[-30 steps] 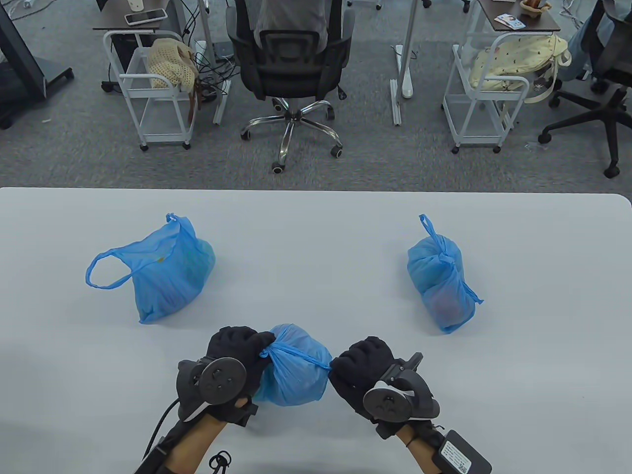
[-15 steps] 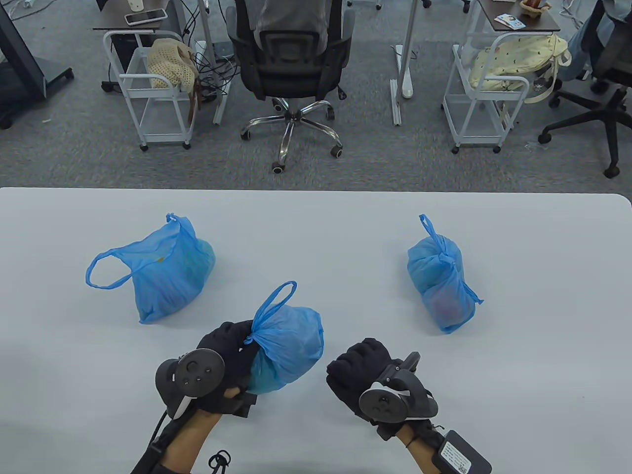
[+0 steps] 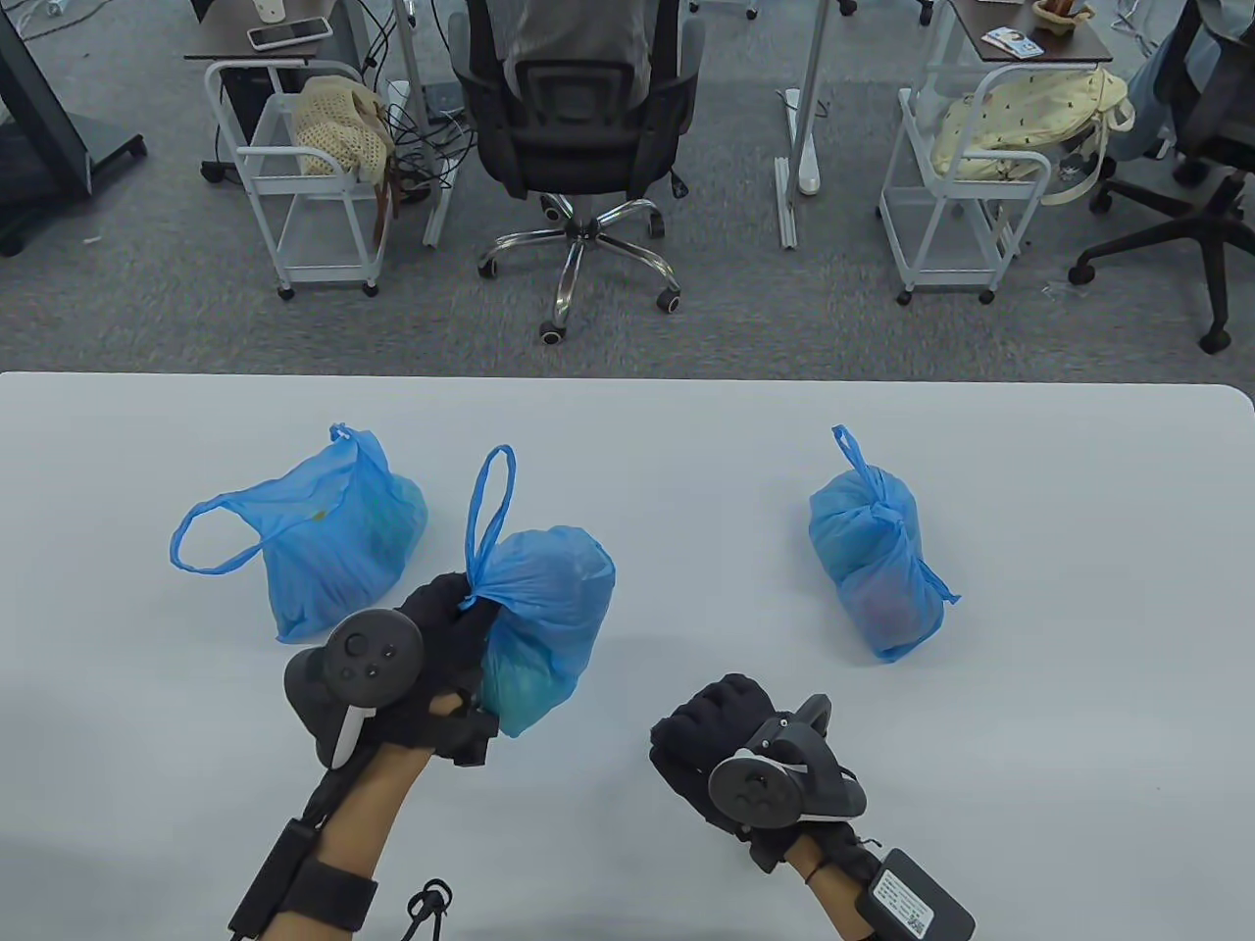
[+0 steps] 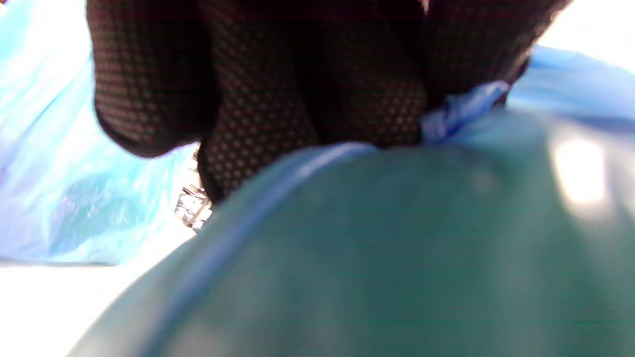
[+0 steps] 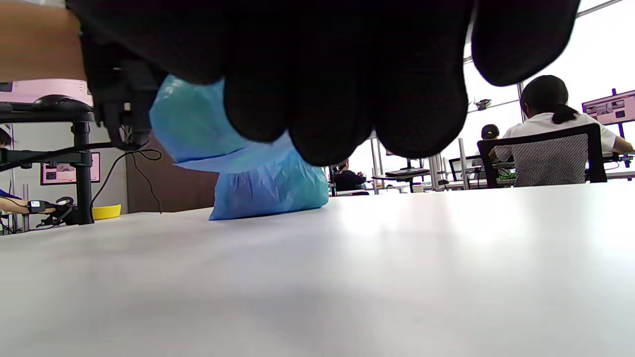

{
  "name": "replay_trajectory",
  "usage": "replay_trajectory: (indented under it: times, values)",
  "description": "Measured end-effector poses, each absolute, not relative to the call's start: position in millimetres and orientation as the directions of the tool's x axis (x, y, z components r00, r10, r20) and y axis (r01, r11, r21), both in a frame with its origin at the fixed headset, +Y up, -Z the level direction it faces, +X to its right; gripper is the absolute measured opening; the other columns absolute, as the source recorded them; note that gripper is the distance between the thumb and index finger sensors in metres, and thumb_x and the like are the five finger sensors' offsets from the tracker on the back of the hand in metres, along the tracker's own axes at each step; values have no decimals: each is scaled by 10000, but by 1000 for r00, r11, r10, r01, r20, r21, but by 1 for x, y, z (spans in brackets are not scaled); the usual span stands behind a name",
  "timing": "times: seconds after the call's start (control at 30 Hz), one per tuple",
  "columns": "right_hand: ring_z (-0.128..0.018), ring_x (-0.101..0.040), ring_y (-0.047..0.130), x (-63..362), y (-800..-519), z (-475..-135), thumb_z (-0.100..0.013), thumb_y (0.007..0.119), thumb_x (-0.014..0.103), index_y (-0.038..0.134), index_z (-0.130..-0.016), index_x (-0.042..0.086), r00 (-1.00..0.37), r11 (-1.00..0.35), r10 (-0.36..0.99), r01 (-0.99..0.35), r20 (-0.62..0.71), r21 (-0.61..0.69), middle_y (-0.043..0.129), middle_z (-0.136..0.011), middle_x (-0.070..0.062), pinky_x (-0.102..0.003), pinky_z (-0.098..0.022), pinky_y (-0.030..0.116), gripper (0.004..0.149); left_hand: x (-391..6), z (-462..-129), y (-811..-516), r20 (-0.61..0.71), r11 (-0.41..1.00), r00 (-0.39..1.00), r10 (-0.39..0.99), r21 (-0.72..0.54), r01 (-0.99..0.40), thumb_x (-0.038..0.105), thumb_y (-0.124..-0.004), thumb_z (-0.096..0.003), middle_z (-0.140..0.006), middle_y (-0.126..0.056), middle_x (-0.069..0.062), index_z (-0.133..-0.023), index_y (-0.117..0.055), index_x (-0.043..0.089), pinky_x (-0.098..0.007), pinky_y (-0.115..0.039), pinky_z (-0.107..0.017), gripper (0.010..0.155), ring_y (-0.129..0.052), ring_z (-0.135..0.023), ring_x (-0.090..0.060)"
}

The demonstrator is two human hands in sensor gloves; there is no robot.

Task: Tie knot on plastic bag top

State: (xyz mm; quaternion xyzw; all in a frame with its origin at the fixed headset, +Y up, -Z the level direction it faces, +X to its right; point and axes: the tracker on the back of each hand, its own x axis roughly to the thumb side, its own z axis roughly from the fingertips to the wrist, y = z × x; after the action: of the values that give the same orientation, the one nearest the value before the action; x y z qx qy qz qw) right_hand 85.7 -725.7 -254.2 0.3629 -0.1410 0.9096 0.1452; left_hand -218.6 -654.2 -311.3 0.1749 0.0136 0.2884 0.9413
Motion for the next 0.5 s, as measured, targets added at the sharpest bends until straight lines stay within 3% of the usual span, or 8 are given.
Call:
replay_trajectory:
  times: [0.23,0.5]
  values:
    - [-592,-378,1005,85,-726,-255,-478,787,422,945,-676,142,-695,-925,161,-353,701,-137,1011,-628,-116,-651,-487,726,378,-192,-351,-642,-19,893,935,355,304,-333,505,-843,-465,-368,-1060,43,-688,-983,180,-382,-976,-323,418,-1161,-323,-128]
    - [-593,-381,1003,87,-726,-258,-480,785,418,945,-677,140,-700,-927,173,-354,693,-125,1010,-629,-118,-652,-488,724,376,-172,-401,-669,-170,955,957,237,222,-197,498,-833,-472,-379,-1055,42,-704,-976,184,-389,-965,-341,416,-1153,-335,-130]
